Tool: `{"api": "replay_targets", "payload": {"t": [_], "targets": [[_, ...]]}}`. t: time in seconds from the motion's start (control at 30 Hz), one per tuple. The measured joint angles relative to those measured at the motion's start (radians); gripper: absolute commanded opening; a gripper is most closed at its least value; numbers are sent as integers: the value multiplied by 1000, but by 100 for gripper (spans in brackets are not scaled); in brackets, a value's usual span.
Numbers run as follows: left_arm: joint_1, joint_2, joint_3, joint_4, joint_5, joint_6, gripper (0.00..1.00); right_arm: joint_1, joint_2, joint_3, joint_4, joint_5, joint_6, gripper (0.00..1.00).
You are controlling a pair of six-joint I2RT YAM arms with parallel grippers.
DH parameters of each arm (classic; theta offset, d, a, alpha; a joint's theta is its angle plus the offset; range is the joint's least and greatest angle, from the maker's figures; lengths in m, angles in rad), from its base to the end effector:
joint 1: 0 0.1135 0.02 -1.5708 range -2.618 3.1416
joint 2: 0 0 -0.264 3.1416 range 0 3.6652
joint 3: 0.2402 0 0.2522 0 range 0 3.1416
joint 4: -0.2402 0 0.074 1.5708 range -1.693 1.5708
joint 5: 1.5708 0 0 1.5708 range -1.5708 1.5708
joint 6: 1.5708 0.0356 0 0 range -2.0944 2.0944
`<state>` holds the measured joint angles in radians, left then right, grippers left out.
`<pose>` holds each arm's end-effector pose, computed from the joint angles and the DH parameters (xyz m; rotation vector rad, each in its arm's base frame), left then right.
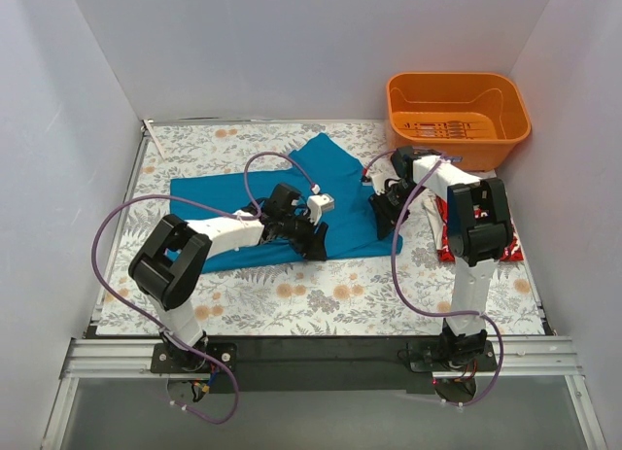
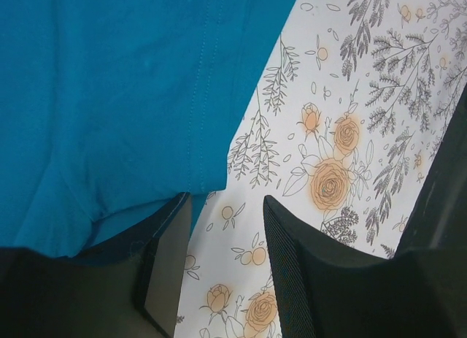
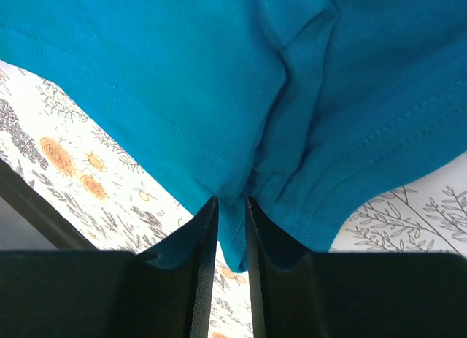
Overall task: Fold and stack the t-shirts
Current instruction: Fold the tshirt
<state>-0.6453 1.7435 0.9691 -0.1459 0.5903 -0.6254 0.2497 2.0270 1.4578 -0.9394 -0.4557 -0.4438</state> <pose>0.2638 -0.2234 0.1627 0.3045 2.7047 -1.2045 0.3659 0.1095 0.1633 -1.0265 2.7781 0.6745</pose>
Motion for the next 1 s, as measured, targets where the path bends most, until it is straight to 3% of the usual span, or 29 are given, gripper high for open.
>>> {"api": "replay_targets", "payload": {"t": [0.63,0.8,0.87,1.0], "targets": [[-10,58,37,19,-8,-45,42,0,39,1,0,-56,1,23],[-10,58,37,19,-15,-64,41,0,39,1,0,-71,3,12],[-10,58,37,19,-17,-73,41,0,39,1,0,-72,4,1],[-10,53,34,19,-29,-106,41,0,39,1,0,-72,8,1]]}}
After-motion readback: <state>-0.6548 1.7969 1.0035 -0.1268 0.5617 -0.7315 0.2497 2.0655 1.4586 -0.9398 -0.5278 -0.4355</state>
